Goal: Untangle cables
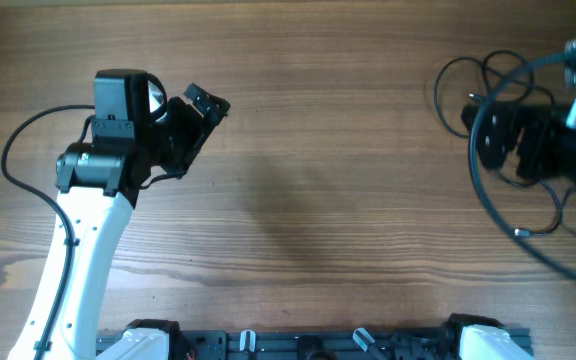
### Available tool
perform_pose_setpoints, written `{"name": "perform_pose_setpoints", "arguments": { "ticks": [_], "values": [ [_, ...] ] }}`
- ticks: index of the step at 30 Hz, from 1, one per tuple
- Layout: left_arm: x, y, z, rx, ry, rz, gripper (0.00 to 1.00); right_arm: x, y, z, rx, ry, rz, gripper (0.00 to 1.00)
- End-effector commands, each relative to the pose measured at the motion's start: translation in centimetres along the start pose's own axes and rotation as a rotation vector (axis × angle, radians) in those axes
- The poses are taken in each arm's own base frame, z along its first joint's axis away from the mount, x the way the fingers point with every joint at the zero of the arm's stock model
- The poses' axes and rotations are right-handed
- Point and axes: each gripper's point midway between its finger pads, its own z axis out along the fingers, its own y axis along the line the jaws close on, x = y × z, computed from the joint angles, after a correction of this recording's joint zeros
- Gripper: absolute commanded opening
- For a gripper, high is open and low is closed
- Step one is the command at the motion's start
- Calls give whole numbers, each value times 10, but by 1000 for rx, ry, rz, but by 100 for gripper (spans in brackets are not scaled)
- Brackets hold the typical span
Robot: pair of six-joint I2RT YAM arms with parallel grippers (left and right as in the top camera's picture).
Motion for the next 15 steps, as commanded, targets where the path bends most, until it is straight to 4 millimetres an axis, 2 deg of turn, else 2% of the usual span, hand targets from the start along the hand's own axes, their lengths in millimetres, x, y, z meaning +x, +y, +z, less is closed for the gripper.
{"name": "perform_pose_setpoints", "arguments": {
  "ticks": [1, 4, 7, 10, 15],
  "values": [
    [-3, 0, -1, -8, -19, 18, 100, 11, 6, -14, 7, -4, 119, 100],
    [-3, 0, -1, -8, -19, 18, 100, 11, 7, -16, 6, -9, 265, 100],
    [-3, 0, -1, -8, -19, 18, 100, 20, -1, -13, 51, 33, 303, 100],
    [-3, 0, -1, -8, -19, 18, 100, 20, -4, -10, 58, 43, 315, 100],
    [-3, 0, -1, -8, -19, 18, 100, 14, -32, -2, 195, 20, 304, 100]
  ]
}}
